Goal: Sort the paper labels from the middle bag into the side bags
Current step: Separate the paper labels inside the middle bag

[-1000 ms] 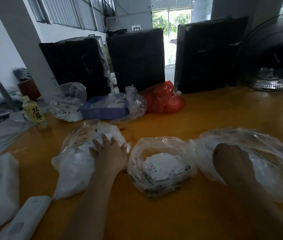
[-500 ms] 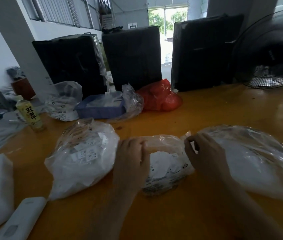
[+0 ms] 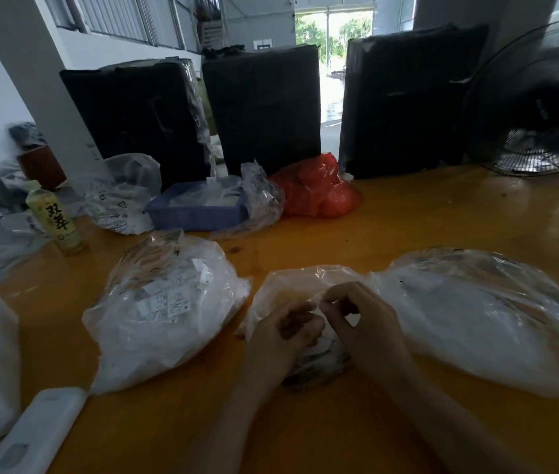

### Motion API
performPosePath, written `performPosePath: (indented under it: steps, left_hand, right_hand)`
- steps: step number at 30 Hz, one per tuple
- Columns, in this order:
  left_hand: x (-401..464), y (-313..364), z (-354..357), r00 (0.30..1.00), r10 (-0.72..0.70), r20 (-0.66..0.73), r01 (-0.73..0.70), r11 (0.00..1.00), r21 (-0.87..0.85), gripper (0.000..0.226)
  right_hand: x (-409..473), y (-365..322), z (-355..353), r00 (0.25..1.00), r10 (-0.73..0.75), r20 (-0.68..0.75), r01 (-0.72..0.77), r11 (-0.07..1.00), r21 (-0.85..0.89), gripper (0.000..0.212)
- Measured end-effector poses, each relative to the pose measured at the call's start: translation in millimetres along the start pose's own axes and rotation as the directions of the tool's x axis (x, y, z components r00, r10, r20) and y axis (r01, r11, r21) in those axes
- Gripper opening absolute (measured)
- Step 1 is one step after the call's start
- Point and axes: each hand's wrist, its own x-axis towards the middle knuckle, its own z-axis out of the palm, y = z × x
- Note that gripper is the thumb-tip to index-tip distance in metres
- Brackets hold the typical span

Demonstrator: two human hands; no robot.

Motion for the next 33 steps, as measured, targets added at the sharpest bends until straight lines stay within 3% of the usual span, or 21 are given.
performPosePath:
  steps: [6, 10, 13, 17, 20, 26, 30, 33]
  left_hand:
    - [-3, 3, 4, 0.994, 0.039, -0.100, -0.046, 0.997, -0.061, 0.017]
    - [-2, 2, 4, 0.990, -0.054, -0.133, 0.027, 0.980, -0.196, 0.017]
    - [-2, 2, 4, 0.992, -0.055, -0.110, 0.031, 0.978, -0.207, 0.020]
    - [-3, -3, 3, 0.999, -0.027, -0.037, 0.021, 0.991, -0.134, 0.022]
    - [-2, -4, 2, 0.999, -0.038, 0.005, 0.038, 0.978, -0.203, 0.022]
    - [2, -10, 4, 0.992, -0.097, -0.076, 0.068, 0.945, -0.319, 0.035]
    - [-2, -2, 3, 0.994, -0.092, -0.062, 0.081, 0.984, -0.157, 0.018]
    - [-3, -3, 3, 0.997, -0.065, -0.036, 0.061, 0.993, -0.097, 0.022]
  right_hand:
    - [-2, -1, 1, 0.999, -0.010, 0.047, 0.006, 0.998, 0.066, 0.018]
    - [-2, -3, -1, 0.975, 0.189, 0.117, -0.212, 0.950, 0.230, 0.051]
    - [2, -1, -2, 0.956, 0.234, 0.178, -0.284, 0.893, 0.350, 0.058]
    - [5, 3, -9, 0.938, 0.260, 0.230, -0.333, 0.859, 0.388, 0.049]
    - [4, 5, -13, 0.940, 0.270, 0.207, -0.333, 0.858, 0.391, 0.037]
    - [1, 5, -13, 0.930, 0.257, 0.263, -0.334, 0.891, 0.308, 0.018]
    - [-1, 5, -10, 0.941, 0.256, 0.219, -0.313, 0.904, 0.290, 0.006]
    - [-2, 4, -6, 0.948, 0.241, 0.206, -0.287, 0.929, 0.233, 0.007]
